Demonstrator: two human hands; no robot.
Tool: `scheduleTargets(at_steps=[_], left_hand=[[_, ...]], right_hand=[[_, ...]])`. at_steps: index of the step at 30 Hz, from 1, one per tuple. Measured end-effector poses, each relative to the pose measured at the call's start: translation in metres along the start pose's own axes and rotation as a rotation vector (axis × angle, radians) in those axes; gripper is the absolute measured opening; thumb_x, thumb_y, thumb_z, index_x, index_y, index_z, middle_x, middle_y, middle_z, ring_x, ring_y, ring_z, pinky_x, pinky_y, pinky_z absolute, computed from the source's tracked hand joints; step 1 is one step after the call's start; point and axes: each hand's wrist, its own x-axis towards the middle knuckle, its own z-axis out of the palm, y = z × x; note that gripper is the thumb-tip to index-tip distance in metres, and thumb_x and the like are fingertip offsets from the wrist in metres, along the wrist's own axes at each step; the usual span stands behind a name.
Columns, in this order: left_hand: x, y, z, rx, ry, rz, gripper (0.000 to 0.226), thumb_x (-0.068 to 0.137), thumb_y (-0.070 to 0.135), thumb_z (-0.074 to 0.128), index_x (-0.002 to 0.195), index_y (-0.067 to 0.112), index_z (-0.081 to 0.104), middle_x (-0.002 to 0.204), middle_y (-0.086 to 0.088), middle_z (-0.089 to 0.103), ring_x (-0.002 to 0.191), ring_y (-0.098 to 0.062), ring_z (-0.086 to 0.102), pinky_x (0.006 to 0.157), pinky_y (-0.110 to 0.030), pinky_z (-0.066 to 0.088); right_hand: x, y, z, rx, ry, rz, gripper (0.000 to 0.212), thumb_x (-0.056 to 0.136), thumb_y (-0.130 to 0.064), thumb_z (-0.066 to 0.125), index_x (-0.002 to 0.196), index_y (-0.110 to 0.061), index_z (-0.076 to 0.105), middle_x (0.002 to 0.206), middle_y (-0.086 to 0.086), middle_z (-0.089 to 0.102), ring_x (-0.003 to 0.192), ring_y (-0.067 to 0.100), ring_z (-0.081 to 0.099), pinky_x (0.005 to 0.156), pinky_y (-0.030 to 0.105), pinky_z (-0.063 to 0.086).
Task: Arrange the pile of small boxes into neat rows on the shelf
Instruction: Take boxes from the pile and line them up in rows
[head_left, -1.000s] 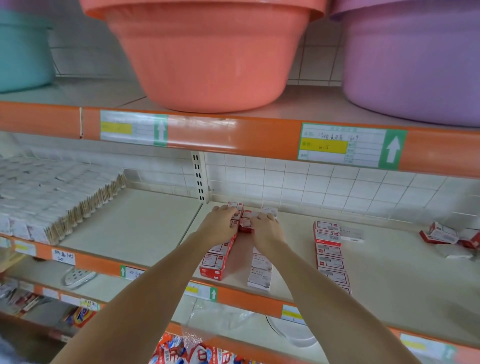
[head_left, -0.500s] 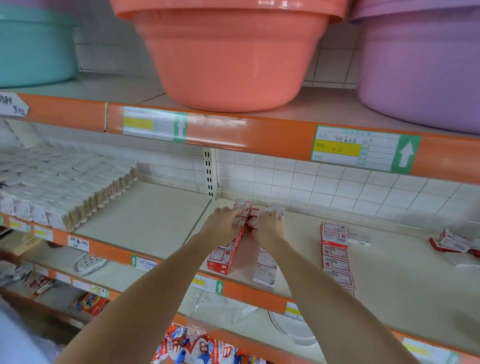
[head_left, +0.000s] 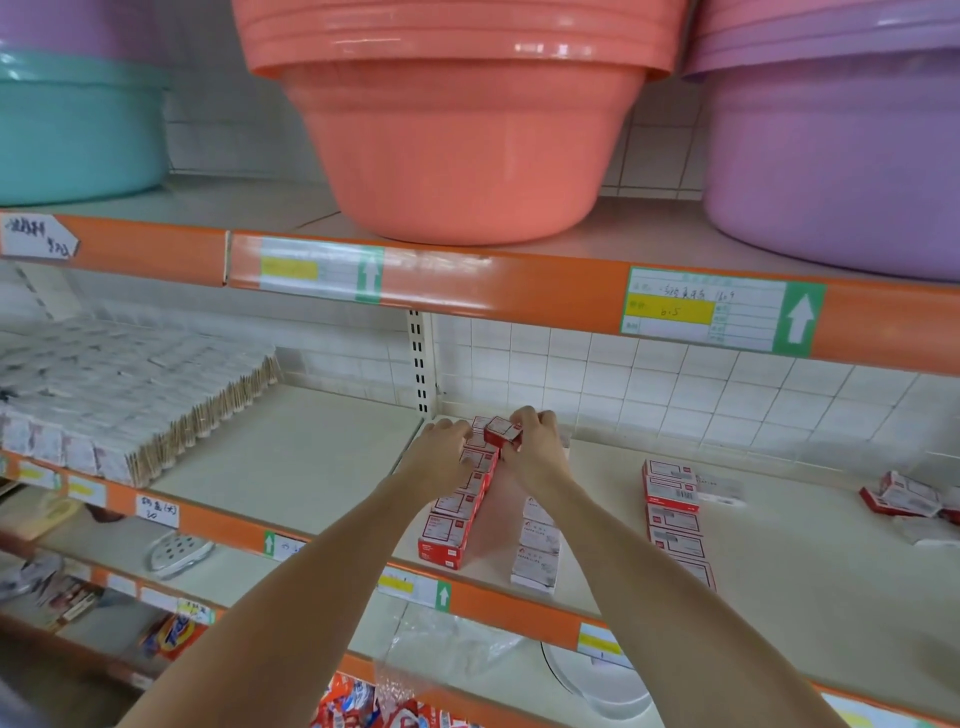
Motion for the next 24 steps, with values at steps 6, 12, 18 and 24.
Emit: scheduleTargets(at_steps=[6,12,18,24], left_hand=[[0.016,-0.006,0.002,-0.019,-0.072,-0.023,0.045,0.091,0.024,0.059,0.135,0.015,0.048,0.136,-0.007,0.05,0.124,-0.024,0.048,0.099,-0.042,0.047],[0.028,-0.01,0.008,-0.065,-0.044,-0.027,0.041,0.093,0.016,0.056,0.134,0.015,0.051,0.134,-0.006,0.056,0.122,-0.021,0.053,0.099,-0.036,0.045],[0.033,-0.021,0.014,-0.085,-0.057,-0.062,0.044,0.093,0.027,0.058,0.136,0.018,0.049,0.138,0.0,0.054,0.124,-0.019,0.051,0.1,-0.038,0.046],[0.041,-0.028,0.017,-0.076,-0.065,-0.099,0.044,0.094,0.024,0.058,0.137,0.018,0.048,0.138,-0.001,0.053,0.124,-0.02,0.051,0.1,-0.037,0.045]], right_hand=[[0.02,-0.001,0.012,0.01,-0.005,0.016,0.039,0.089,0.003,0.048,0.124,-0.015,0.051,0.127,0.006,0.04,0.108,0.023,0.053,0.079,0.026,0.044],[0.043,-0.003,0.025,-0.015,-0.002,-0.009,0.041,0.083,0.009,0.047,0.116,-0.015,0.055,0.124,0.008,0.044,0.111,0.029,0.05,0.085,0.038,0.052],[0.052,-0.002,0.031,-0.021,-0.035,0.011,0.042,0.079,0.013,0.045,0.106,-0.018,0.055,0.113,0.002,0.048,0.101,0.025,0.051,0.07,0.031,0.048],[0.057,0.003,0.027,-0.01,-0.071,-0.03,0.033,0.083,0.012,0.046,0.097,-0.016,0.056,0.107,0.002,0.049,0.087,0.025,0.056,0.055,0.023,0.039]])
